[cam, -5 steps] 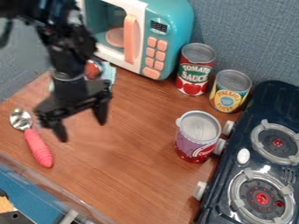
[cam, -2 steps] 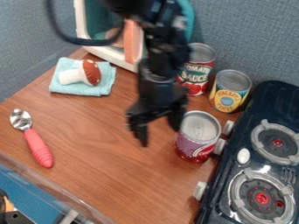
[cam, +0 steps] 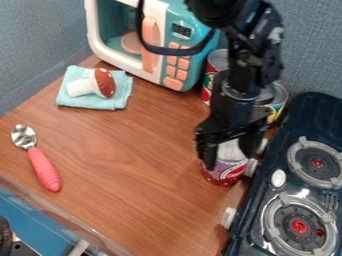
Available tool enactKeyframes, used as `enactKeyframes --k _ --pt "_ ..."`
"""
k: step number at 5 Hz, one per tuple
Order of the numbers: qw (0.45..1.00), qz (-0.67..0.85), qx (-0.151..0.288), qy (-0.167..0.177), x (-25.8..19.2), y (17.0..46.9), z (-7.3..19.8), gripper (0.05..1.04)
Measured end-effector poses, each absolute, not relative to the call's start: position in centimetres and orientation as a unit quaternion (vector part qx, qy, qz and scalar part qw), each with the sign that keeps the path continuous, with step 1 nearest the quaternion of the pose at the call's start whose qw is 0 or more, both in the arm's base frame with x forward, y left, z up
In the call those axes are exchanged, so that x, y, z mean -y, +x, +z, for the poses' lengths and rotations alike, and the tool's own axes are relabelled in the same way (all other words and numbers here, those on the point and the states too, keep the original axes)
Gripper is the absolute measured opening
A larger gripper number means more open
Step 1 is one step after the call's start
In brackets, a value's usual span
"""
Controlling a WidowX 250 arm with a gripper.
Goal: Push the can to the left side of the table
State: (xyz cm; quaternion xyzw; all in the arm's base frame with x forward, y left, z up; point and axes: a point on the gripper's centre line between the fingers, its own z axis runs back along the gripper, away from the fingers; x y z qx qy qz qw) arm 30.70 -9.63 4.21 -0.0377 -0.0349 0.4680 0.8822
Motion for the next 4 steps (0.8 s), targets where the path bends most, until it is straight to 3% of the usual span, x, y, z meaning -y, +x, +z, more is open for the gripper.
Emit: enactKeyframes --k 4 --pt "0.889 0.458 0.013 -0.018 12.0 31.9 2.0 1.001"
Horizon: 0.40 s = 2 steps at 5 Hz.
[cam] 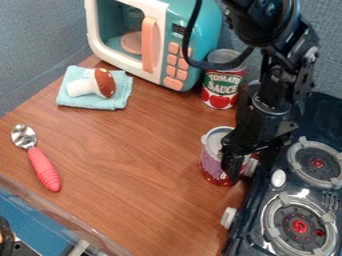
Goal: Push the can to the left side of the table
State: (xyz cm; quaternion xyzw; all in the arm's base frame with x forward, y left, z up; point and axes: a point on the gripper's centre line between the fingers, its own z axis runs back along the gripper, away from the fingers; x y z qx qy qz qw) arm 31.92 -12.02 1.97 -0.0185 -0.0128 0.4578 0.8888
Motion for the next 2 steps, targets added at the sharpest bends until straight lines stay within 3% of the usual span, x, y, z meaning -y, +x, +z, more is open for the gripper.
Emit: enactKeyframes --k 2 --pt "0.884 0.467 0.021 -0.011 11.14 32.26 0.97 1.0"
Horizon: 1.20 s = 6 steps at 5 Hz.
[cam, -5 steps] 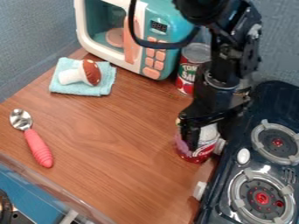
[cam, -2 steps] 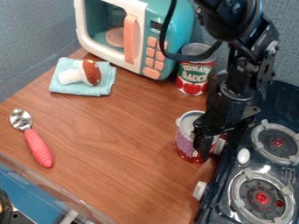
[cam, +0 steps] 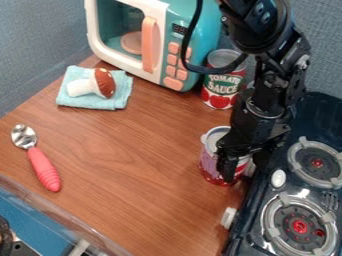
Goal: Push the can to the left side of the table
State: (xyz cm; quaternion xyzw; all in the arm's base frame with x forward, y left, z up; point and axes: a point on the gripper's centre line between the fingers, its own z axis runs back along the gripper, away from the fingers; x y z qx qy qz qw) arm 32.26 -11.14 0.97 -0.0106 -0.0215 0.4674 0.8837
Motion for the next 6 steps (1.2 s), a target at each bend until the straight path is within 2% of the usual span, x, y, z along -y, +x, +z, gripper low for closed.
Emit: enactKeyframes --k 2,4,6 --pt "0.864 0.503 0.027 0.006 8.3 31.9 -0.1 1.001" --pt "0.831 0.554 0.049 0.008 4.4 31.2 0.3 1.001" --pt "0.802 0.594 0.061 0.026 0.9 29.9 0.2 1.001"
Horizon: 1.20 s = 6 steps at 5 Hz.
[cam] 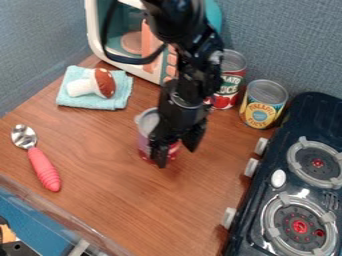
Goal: Push the can to the left side of the table
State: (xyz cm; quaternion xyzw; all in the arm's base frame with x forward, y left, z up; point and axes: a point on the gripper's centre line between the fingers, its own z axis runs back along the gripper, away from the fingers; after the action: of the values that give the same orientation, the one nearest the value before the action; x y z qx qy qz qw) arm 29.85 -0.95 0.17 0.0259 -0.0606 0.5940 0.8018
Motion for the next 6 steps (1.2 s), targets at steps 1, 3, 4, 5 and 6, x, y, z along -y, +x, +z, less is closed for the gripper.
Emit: enactKeyframes --k 1,3,4,5,6 --pt "0.787 0.613 0.07 0.03 -1.0 29.7 -0.1 1.001" --pt "0.755 0.647 0.091 0.054 -5.5 29.4 0.0 1.0" --pt "0.736 0.666 0.097 0.073 -7.8 28.9 0.2 1.001" --pt "0.713 0.69 0.095 0.08 -9.7 28.3 0.2 1.001" --pt "0.71 0.694 0.097 0.066 -9.5 27.8 1.1 1.001"
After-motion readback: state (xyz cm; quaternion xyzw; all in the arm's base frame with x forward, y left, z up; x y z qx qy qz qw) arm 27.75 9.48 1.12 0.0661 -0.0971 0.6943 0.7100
